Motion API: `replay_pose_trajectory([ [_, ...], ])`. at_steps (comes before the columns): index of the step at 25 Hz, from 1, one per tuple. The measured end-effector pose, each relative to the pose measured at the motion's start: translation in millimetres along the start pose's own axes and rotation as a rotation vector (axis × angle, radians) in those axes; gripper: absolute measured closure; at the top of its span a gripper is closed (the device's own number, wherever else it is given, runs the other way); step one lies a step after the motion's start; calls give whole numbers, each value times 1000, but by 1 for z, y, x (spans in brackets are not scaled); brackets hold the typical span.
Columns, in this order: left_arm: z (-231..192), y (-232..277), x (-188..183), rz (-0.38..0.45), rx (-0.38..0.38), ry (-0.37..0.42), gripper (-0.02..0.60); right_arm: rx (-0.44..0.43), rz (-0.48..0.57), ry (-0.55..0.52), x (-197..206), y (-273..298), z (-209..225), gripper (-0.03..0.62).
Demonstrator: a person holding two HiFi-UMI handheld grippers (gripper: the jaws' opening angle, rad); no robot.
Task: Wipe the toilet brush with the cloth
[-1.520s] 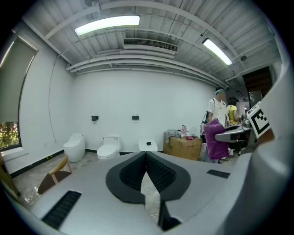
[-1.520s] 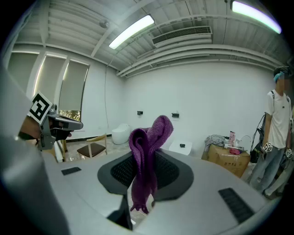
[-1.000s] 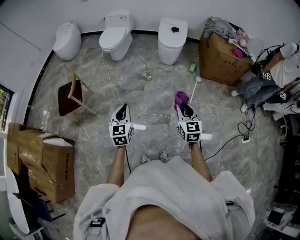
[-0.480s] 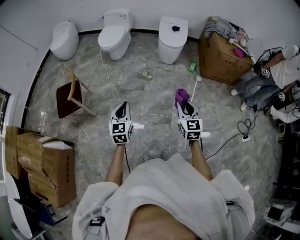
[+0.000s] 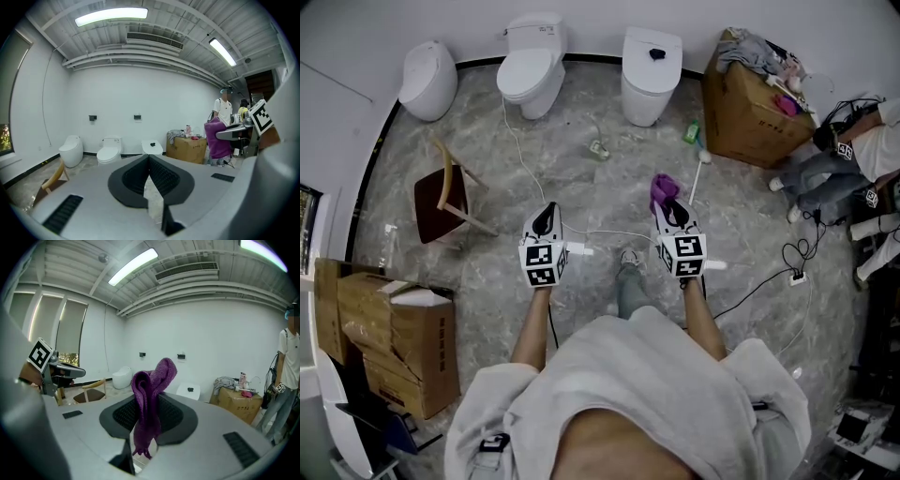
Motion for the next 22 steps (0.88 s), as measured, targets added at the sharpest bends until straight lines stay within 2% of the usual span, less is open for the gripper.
replay_pose_trajectory([
  [9,-26,71,-26,-31,-78,-18,563,-65,10,6,-24,95,39,487],
  [18,-34,184,-96,-22,-135,-40,563,-124,31,-12,-84,206,120,487],
  [22,-37,225,-113,-30,-156,-50,563,-159,31,-25,-101,248,147,487],
])
Point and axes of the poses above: the fingertips, and each gripper's own axes: y forward along the fingers, z to its right, x out of its underside, the point moved 6 cm from there along -y, backward along the fingers, and after that the axes turned 7 degrees about -z, right-handed, at the moved point
